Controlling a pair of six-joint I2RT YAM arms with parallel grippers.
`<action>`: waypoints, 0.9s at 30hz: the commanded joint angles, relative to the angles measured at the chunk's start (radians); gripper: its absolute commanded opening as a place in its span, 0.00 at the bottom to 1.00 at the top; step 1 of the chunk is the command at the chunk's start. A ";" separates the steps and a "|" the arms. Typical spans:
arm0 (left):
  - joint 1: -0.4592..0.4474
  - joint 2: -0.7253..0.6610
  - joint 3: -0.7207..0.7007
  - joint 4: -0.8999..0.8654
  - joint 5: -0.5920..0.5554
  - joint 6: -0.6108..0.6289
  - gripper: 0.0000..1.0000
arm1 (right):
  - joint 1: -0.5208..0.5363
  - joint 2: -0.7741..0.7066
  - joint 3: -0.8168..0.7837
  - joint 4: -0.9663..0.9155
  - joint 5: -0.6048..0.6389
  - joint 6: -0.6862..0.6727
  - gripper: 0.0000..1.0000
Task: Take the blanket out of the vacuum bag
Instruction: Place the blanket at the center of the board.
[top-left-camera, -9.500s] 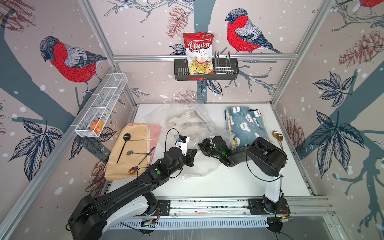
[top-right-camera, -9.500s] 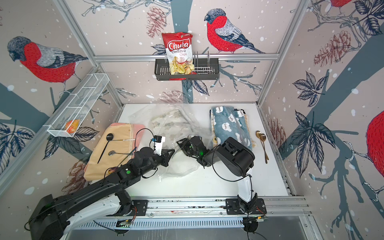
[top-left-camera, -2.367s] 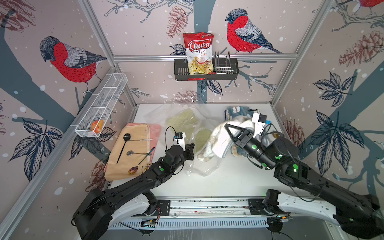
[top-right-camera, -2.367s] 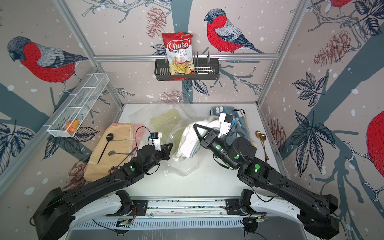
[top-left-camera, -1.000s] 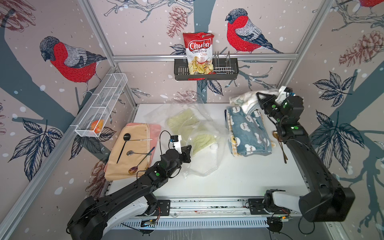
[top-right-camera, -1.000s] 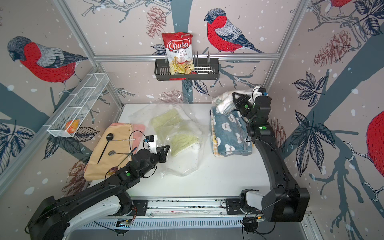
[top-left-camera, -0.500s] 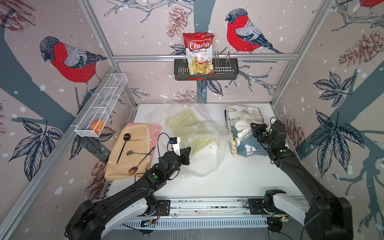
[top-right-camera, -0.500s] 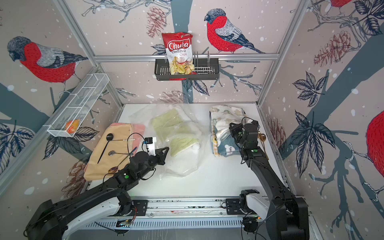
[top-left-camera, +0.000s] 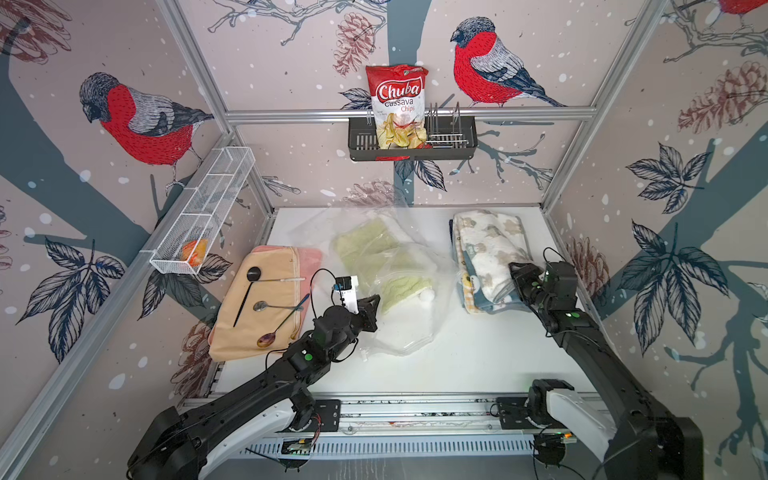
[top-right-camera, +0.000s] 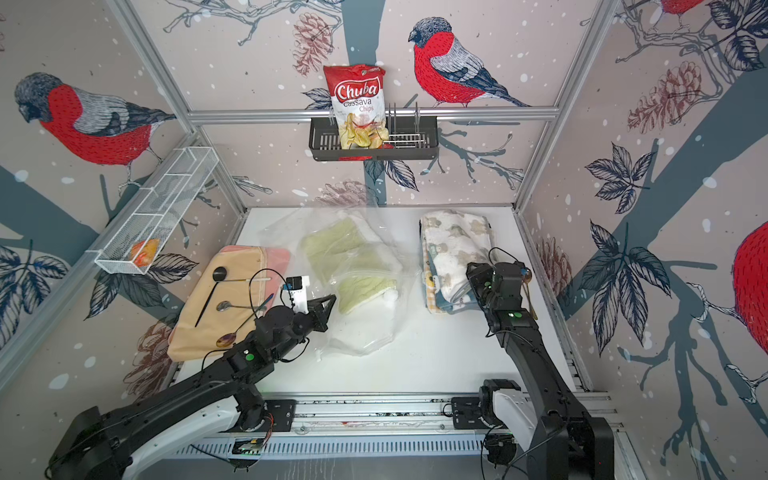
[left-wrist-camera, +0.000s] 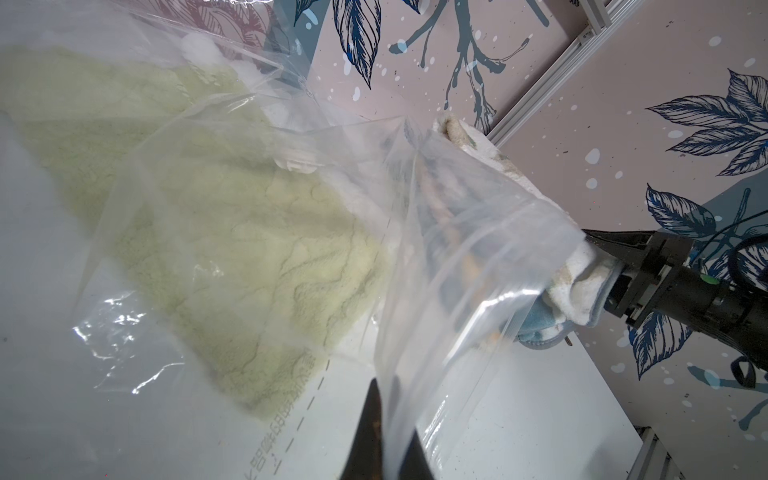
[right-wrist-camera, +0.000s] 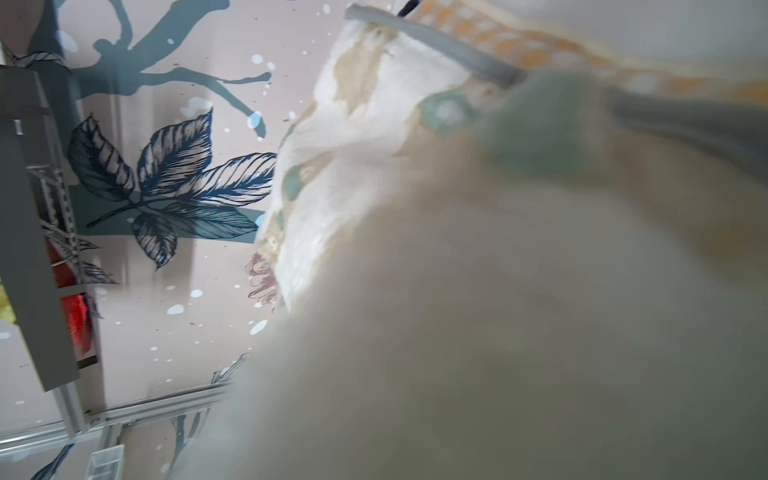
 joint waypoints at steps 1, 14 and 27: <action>0.003 0.002 -0.004 0.036 0.003 -0.003 0.00 | -0.027 -0.056 -0.008 -0.053 0.029 -0.067 0.61; 0.004 -0.004 -0.022 0.052 0.003 -0.004 0.00 | 0.060 -0.466 -0.028 -0.554 0.049 -0.137 0.71; 0.007 0.018 -0.006 0.060 0.008 0.005 0.00 | 0.056 -0.413 0.031 -0.478 0.116 -0.159 0.79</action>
